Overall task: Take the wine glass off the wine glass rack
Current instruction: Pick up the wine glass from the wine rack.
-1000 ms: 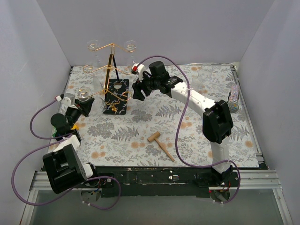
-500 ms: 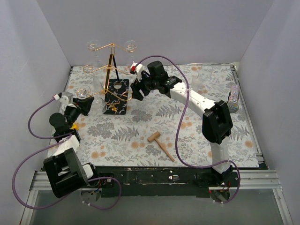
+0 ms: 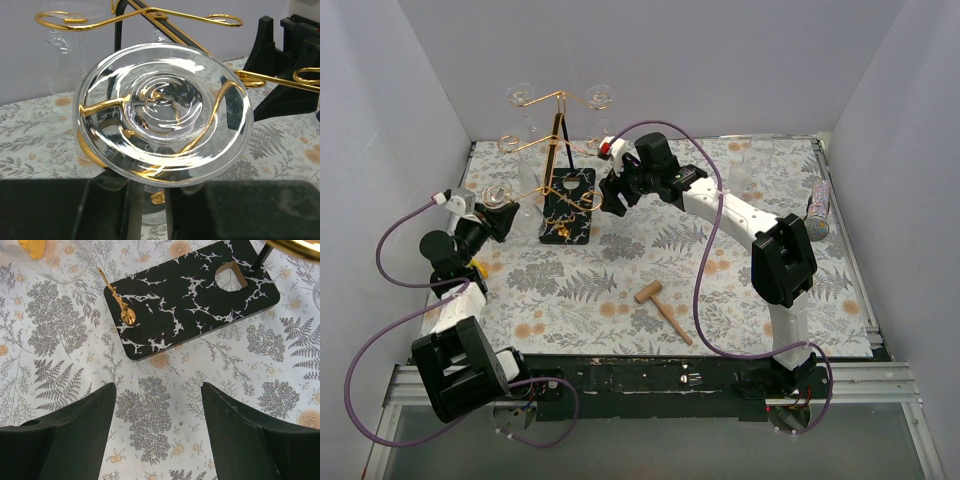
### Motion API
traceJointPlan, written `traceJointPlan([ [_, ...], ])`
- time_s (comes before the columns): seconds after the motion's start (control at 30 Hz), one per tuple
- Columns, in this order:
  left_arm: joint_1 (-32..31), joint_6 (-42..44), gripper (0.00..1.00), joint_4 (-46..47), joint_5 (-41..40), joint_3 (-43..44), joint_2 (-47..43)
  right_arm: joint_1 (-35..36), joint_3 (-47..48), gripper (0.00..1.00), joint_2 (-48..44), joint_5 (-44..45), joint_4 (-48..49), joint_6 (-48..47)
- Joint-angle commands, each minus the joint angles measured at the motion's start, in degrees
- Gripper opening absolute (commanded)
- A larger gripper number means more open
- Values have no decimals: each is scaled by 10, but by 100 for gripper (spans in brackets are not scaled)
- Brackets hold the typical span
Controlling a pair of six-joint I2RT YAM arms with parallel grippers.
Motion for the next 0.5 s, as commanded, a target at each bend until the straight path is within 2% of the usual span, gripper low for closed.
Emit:
traceJointPlan([
  [0.0, -4, 43, 0, -26, 30, 36, -23, 1, 5, 78, -28, 1, 29, 10],
  [0.1, -1, 80, 0, -65, 19, 33, -33, 1, 6, 78, -28, 3, 29, 10],
  [0.33, 9, 103, 0, -62, -4, 29, -32, 2, 3, 78, -26, -3, 24, 9],
  [0.47, 12, 166, 0, -122, 3, 56, -29, 1, 11, 78, -20, -4, 24, 10],
])
